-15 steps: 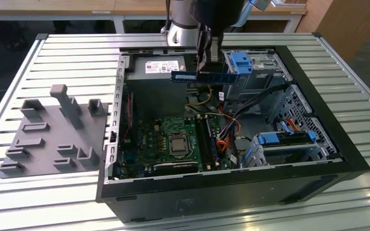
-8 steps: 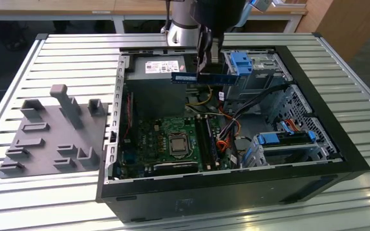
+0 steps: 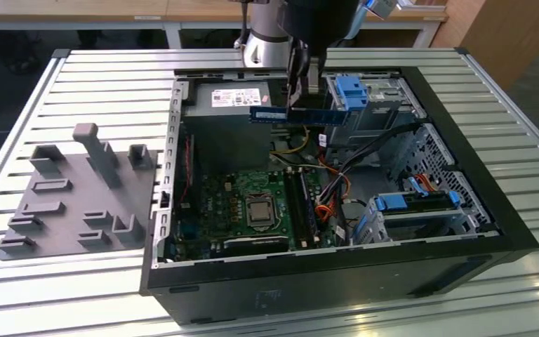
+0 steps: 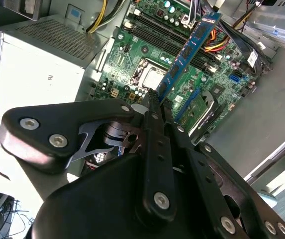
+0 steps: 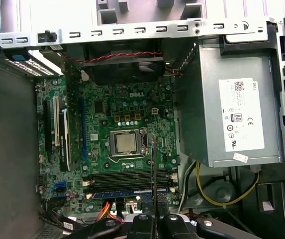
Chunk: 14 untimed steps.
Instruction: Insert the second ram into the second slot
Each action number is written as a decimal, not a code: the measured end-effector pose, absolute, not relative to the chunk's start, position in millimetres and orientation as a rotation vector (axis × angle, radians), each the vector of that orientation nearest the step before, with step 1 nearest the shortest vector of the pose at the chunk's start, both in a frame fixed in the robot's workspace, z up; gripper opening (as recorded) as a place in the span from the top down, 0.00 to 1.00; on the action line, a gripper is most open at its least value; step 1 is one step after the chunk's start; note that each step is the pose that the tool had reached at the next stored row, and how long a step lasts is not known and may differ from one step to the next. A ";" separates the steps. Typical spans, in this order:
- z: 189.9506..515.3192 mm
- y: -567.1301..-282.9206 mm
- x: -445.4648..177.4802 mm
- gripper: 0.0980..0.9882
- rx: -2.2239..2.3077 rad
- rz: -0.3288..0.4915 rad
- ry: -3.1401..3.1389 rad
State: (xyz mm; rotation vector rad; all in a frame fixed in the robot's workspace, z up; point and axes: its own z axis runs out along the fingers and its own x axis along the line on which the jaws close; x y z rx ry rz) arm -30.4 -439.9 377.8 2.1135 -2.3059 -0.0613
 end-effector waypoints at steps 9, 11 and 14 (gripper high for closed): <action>377.6 -444.0 -30.4 0.96 2.109 -0.061 -2.310; 377.3 -444.5 -30.5 0.96 2.097 -0.061 -2.321; 377.1 -444.6 -30.4 0.96 2.056 -0.062 -2.359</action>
